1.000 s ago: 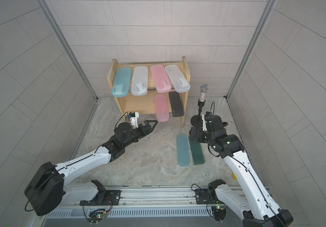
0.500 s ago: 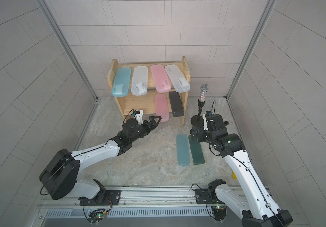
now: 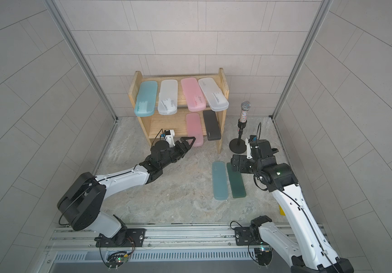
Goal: Remove the pencil cases from the shelf
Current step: Pick up the pencil case from the shelf.
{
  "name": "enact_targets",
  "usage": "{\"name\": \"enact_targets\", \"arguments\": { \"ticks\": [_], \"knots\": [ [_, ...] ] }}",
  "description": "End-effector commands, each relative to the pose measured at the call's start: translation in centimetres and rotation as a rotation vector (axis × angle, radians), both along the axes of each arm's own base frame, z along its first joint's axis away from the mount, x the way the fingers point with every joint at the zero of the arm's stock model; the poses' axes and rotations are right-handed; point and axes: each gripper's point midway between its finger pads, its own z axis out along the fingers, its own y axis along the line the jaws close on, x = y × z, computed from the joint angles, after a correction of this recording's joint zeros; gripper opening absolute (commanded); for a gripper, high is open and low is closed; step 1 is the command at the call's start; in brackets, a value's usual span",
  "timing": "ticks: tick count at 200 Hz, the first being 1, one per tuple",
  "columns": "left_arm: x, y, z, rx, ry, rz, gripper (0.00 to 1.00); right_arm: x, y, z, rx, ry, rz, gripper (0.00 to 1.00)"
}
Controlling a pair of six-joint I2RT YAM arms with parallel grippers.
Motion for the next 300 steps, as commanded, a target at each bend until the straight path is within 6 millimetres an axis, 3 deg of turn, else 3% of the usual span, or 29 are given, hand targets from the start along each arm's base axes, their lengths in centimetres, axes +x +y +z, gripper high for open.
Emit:
{"name": "enact_targets", "arguments": {
  "ticks": [1, 50, 91, 120, 169, 194, 225, 255, 259, 300],
  "knots": [
    [0.5, -0.4, 2.1, -0.034, -0.048, 0.001, 0.66, -0.5, -0.6, 0.1, -0.029, 0.003, -0.008, 1.00],
    [0.3, 0.0, 2.2, -0.024, -0.059, 0.009, 0.29, -0.4, -0.7, 0.3, -0.032, -0.007, -0.006, 1.00],
    [0.0, 0.8, 2.0, -0.014, -0.065, 0.034, 0.17, -0.5, -0.5, 1.1, -0.025, -0.027, 0.006, 1.00],
    [-1.1, 2.5, 1.7, 0.065, -0.099, 0.061, 0.10, -0.4, 0.8, 2.4, 0.047, -0.058, 0.050, 1.00],
    [-6.2, 6.8, 1.1, 0.239, -0.284, 0.053, 0.07, -0.6, 5.9, 4.6, 0.350, -0.171, 0.144, 1.00],
    [-9.2, 8.4, 0.7, 0.279, -0.364, 0.020, 0.00, -0.7, 8.6, 5.5, 0.410, -0.204, 0.201, 1.00],
    [-12.2, 10.2, 1.6, 0.305, -0.487, 0.004, 0.00, -0.6, 12.9, 6.0, 0.397, -0.228, 0.287, 1.00],
    [-13.9, 11.1, 3.5, 0.289, -0.550, 0.002, 0.00, 0.0, 17.0, 6.6, 0.374, -0.241, 0.354, 1.00],
    [-14.2, 11.2, 2.5, 0.295, -0.535, -0.007, 0.00, 0.1, 17.4, 6.8, 0.378, -0.248, 0.356, 1.00],
    [-15.5, 11.9, 2.0, 0.239, -0.535, -0.011, 0.00, 1.9, 21.5, 8.5, 0.399, -0.306, 0.363, 1.00]
  ]
}}
